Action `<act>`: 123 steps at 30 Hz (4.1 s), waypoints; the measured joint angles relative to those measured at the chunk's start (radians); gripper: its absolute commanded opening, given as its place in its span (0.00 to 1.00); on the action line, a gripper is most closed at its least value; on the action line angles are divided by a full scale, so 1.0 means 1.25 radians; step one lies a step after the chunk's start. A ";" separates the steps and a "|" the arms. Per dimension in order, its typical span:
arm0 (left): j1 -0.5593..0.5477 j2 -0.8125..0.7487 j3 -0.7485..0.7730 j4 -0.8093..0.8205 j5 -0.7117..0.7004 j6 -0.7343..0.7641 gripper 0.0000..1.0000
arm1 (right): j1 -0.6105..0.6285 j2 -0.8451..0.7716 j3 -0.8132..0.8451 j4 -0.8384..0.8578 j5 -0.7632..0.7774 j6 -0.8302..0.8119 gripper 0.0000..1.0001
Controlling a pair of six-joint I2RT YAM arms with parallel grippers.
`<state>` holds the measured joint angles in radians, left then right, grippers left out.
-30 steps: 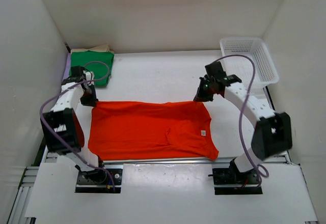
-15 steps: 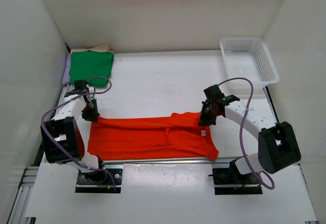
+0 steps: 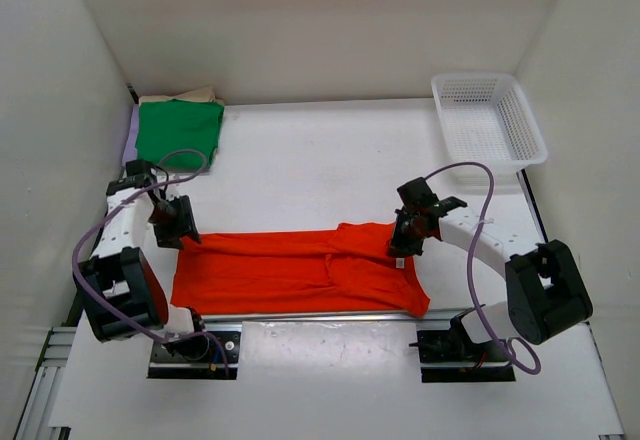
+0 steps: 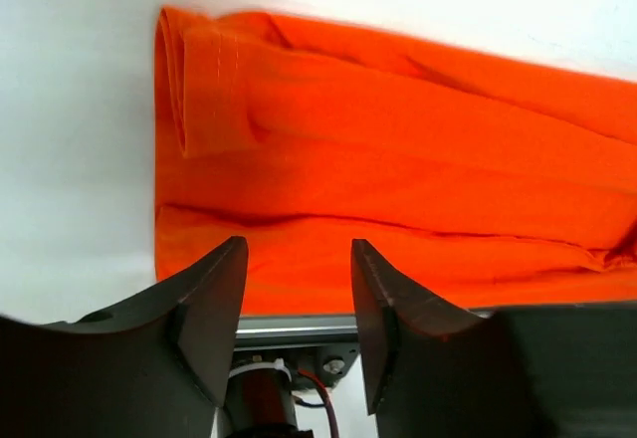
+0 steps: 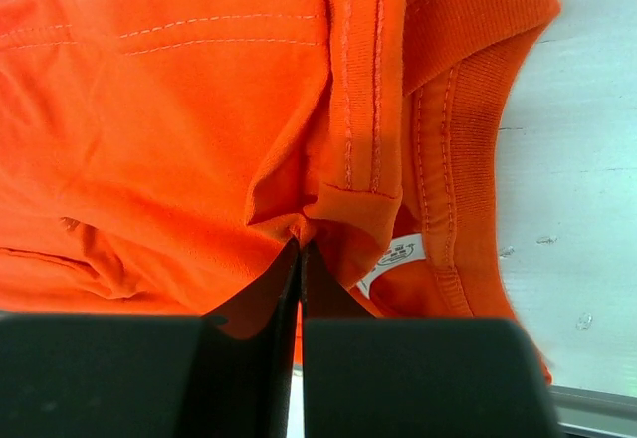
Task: Fold and stack the t-shirts
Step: Fold the other side of the tshirt into a rectangle
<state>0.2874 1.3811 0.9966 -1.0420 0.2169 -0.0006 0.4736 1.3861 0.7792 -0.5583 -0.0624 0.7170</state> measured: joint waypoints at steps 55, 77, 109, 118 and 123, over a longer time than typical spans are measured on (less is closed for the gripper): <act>-0.062 0.208 0.207 0.178 -0.071 0.000 0.10 | -0.069 0.202 0.416 -0.031 0.080 -0.099 0.00; -0.049 -0.086 -0.185 0.204 -0.084 0.000 0.10 | -0.039 -0.083 -0.072 0.002 0.011 0.005 0.00; -0.001 -0.166 -0.278 0.222 -0.132 0.001 0.45 | -0.033 -0.095 -0.113 -0.009 0.007 -0.036 0.32; 0.002 -0.186 -0.240 0.163 -0.202 0.002 0.97 | -0.045 -0.186 -0.069 -0.069 0.018 -0.063 0.47; 0.000 -0.197 -0.069 0.124 -0.205 0.000 1.00 | -0.111 -0.185 -0.013 -0.077 0.021 -0.077 0.49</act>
<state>0.2874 1.1351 0.9100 -0.8867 -0.0395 -0.0010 0.3344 1.1549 0.7631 -0.6548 -0.0364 0.6205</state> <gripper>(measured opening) 0.998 0.487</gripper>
